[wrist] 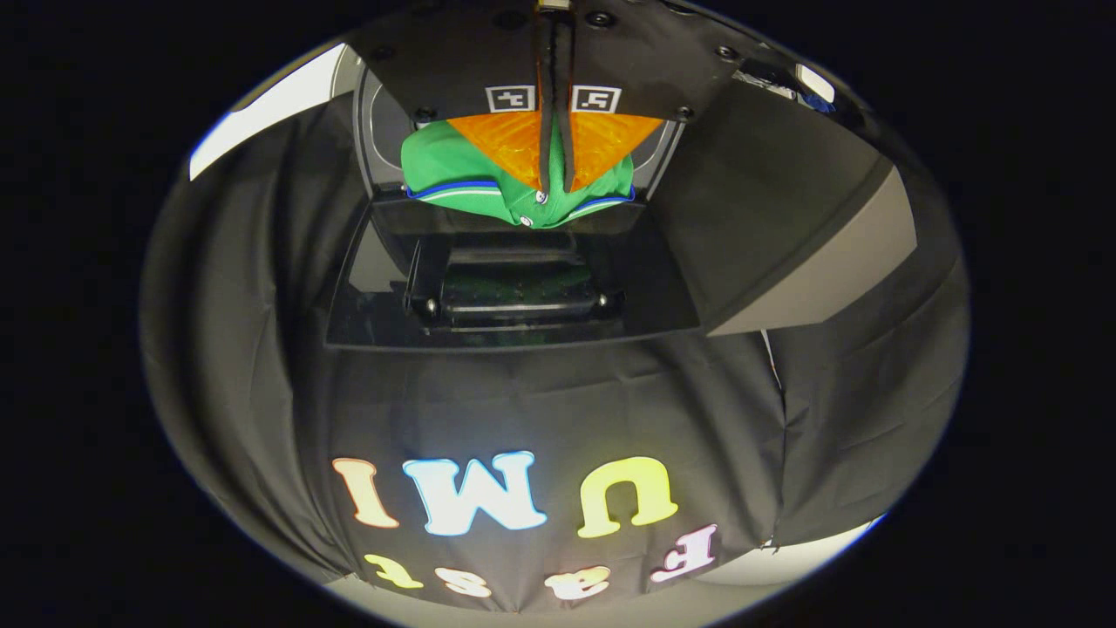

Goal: Put the clothes into the washing machine and then close the washing machine lid.

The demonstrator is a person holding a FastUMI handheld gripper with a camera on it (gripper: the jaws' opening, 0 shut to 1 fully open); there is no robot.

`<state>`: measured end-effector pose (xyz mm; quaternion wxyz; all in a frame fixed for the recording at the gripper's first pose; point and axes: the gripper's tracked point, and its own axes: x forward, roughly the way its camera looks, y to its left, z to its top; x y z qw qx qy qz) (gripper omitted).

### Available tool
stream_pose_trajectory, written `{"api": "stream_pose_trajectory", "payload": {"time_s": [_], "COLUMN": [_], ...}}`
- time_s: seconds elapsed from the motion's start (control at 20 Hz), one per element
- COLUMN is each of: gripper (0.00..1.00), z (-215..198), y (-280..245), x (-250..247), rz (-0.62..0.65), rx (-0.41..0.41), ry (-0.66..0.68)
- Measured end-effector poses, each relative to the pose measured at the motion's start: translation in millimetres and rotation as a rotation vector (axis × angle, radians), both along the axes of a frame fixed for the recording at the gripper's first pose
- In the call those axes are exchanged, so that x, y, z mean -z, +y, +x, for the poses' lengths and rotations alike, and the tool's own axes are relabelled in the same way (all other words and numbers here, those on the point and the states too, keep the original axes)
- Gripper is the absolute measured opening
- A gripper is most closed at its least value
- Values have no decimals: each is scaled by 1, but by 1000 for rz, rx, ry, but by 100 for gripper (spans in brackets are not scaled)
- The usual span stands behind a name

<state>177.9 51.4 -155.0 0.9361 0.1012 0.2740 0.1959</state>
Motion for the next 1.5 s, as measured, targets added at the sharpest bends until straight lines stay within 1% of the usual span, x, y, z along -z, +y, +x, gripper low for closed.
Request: {"api": "stream_pose_trajectory", "payload": {"time_s": [0.25,0.5,0.6,0.7,0.75,0.85,0.95,1.0,1.25,1.5], "gripper": [2,2,5,11,23,61,100,98,98,98], "z": [-1,-2,-6,-8,-6,-6,-7,-7,-5,10], "y": [6,10,12,15,14,10,7,7,3,0], "x": [36,57,65,70,70,71,70,70,60,18], "rz": [-23,-59,-66,-71,-85,-116,-122,-115,-119,-110], "rx": [8,17,8,2,9,24,42,48,66,92], "ry": [55,85,107,112,106,94,95,94,76,-21]}}
